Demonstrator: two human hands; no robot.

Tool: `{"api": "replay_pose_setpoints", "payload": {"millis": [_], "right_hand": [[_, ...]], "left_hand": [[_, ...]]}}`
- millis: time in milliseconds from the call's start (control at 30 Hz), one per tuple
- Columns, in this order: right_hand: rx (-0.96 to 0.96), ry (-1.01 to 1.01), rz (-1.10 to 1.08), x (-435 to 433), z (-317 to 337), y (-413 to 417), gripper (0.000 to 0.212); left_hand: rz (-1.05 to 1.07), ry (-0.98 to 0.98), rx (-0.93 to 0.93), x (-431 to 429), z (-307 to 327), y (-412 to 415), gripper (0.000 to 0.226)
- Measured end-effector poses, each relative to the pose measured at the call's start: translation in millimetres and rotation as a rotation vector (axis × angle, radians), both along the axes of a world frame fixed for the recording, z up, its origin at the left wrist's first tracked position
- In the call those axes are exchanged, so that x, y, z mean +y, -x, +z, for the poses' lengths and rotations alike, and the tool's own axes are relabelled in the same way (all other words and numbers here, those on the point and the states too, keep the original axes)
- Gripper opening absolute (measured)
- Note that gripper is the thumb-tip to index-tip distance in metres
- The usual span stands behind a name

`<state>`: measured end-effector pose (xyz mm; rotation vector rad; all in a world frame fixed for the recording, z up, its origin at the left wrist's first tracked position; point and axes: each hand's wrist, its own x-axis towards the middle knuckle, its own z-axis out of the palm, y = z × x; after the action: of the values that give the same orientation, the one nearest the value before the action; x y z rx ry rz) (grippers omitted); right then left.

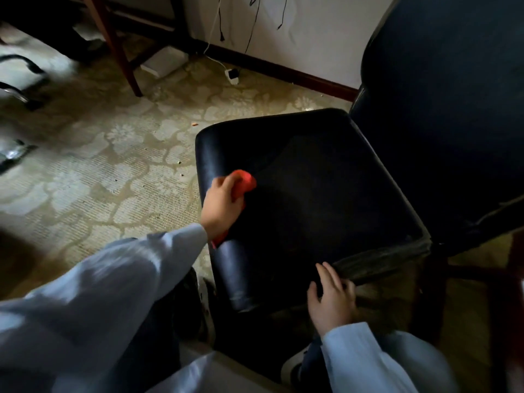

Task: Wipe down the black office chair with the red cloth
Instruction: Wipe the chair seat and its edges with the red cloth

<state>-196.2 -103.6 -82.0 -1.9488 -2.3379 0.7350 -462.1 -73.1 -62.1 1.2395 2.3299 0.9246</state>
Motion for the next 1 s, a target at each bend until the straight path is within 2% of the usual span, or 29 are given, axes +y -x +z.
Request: {"api": "replay_pose_setpoints", "payload": {"millis": [100,200,233,300,333,400,467,633,700,833,1000], "right_hand": [[-0.021,-0.011,0.018,18,2,0,0.045],[-0.008,-0.020,0.037,38,5,2,0.043],[-0.011,-0.035,0.045,45,7,2,0.043],[-0.012,-0.069,0.051,61,8,5,0.043],[-0.010,-0.081,0.053,68,9,7,0.042],[-0.001,-0.102,0.065,84,10,12,0.042],[0.007,-0.125,0.088,98,9,19,0.041],[0.021,-0.165,0.133,125,2,31,0.039],[0.019,-0.174,0.133,131,-1,34,0.039],[0.004,-0.221,0.148,135,-9,35,0.038],[0.034,-0.350,0.175,139,-21,33,0.033]], "left_hand": [[0.058,-0.106,0.045,38,-1,25,0.049],[0.052,-0.022,0.105,75,-3,38,0.053],[0.025,0.063,0.172,84,-6,39,0.051],[-0.102,0.247,0.424,96,-11,36,0.047],[-0.183,0.295,0.553,99,-12,35,0.046],[-0.292,0.301,0.679,103,-9,40,0.045],[-0.285,0.259,0.695,105,2,51,0.044],[-0.076,0.064,0.712,113,35,79,0.039],[-0.162,0.078,0.722,113,39,70,0.037],[-0.444,0.314,0.597,97,23,26,0.046],[-0.433,0.130,0.550,105,20,21,0.074]]}}
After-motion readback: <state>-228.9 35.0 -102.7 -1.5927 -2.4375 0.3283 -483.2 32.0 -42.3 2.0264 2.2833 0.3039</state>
